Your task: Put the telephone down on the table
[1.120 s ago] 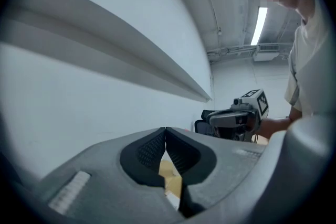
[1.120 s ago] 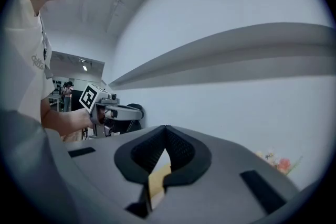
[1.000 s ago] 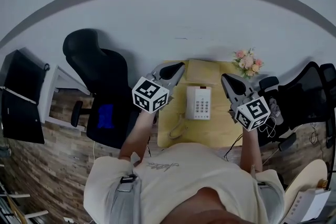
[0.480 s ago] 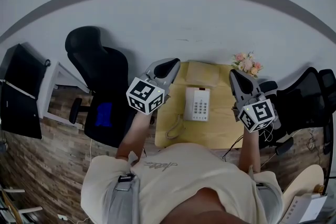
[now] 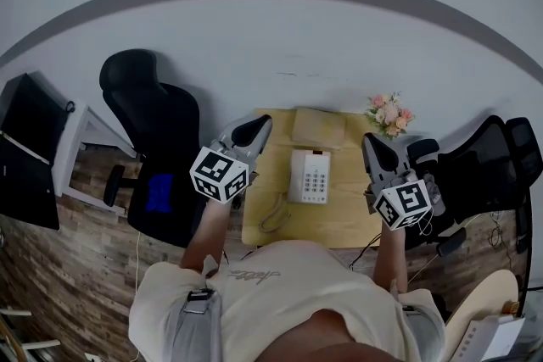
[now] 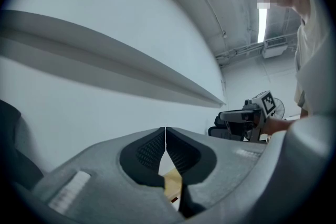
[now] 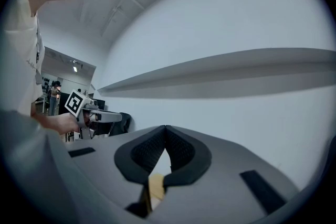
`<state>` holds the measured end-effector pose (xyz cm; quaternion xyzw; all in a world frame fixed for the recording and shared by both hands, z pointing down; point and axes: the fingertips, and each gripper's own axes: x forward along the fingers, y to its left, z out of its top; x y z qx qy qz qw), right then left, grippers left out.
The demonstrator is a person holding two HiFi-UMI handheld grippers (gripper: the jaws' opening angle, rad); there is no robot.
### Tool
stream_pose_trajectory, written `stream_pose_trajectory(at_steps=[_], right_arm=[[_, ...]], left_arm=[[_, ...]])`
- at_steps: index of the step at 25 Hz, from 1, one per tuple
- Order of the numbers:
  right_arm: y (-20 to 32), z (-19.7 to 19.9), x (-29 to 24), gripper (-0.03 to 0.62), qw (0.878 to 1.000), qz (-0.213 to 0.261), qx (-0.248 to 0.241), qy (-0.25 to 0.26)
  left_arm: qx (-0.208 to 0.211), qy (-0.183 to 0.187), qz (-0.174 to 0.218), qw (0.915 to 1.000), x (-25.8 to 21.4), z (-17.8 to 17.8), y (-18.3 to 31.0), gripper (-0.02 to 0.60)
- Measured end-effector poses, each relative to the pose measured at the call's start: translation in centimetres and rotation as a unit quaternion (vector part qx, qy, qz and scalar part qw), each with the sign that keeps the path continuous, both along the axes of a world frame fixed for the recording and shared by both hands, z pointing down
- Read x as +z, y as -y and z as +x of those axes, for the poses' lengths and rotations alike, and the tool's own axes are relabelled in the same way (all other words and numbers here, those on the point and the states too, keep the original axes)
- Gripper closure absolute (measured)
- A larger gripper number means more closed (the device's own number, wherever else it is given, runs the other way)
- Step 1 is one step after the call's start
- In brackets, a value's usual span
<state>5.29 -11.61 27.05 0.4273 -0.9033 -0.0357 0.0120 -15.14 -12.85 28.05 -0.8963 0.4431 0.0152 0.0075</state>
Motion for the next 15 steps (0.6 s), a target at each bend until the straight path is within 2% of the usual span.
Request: stream_pose_trajectory(at_steps=[10,15], right_arm=[[-0.1,0.2,1.4,0.591,1.000,-0.018,0.000,-0.002],[0.3,0.1,2.1,0.592,1.000,-0.025,0.003,0.005]], left_arm=[[0.007,-0.010,-0.017,0.9998,2.1,-0.1,0.7,0.563],[0.017,-0.001,-0.027,0.9995,3.0,0.0,0.8,0.563]])
